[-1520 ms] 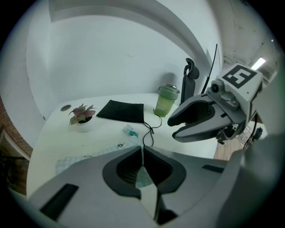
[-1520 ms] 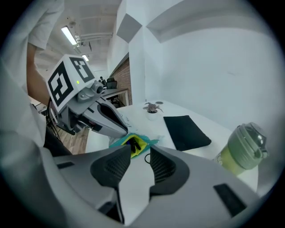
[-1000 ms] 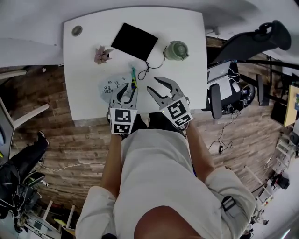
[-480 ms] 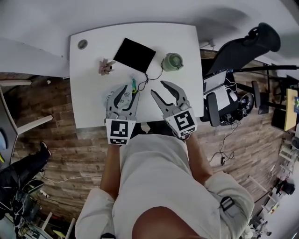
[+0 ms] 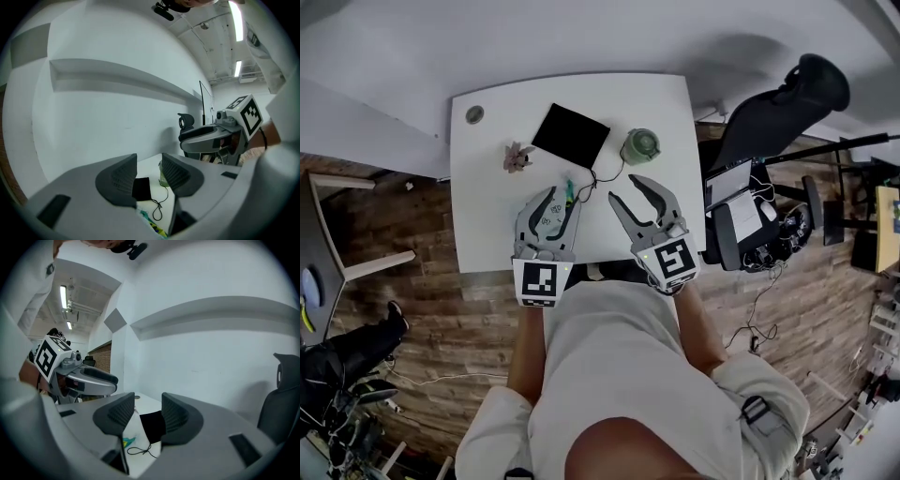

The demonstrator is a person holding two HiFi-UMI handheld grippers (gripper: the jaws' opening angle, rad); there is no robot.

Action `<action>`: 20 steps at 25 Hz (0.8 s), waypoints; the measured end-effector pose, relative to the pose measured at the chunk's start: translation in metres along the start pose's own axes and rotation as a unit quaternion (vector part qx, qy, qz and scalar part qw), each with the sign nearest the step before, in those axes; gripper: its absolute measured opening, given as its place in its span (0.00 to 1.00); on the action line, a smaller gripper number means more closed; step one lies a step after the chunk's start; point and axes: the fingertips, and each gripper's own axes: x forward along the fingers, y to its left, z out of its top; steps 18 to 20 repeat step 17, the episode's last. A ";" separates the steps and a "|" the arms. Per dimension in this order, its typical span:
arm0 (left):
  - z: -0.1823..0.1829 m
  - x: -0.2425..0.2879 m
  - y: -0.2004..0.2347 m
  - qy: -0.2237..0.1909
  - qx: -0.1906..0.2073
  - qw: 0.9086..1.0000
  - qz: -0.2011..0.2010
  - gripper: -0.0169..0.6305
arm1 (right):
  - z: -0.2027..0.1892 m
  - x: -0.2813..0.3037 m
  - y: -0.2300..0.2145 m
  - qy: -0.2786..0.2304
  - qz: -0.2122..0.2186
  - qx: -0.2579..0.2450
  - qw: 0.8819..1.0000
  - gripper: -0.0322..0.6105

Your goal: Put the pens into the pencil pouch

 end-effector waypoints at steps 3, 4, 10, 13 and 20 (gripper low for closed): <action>0.006 0.000 -0.004 -0.002 0.006 1.000 0.007 0.28 | 0.005 -0.005 -0.005 -0.010 0.001 -0.003 1.000 0.33; 0.008 0.000 -0.006 -0.003 0.008 1.000 0.010 0.28 | 0.006 -0.008 -0.007 -0.013 0.001 -0.003 1.000 0.33; 0.021 0.004 -0.018 -0.009 0.020 0.999 0.027 0.28 | 0.010 -0.021 -0.021 -0.030 0.004 0.000 1.000 0.32; 0.025 0.007 -0.024 -0.009 0.023 0.999 0.035 0.28 | 0.009 -0.026 -0.029 -0.034 0.007 0.001 0.999 0.32; 0.029 0.010 -0.032 -0.011 0.018 0.999 0.046 0.28 | 0.010 -0.034 -0.037 -0.042 0.008 0.001 0.999 0.32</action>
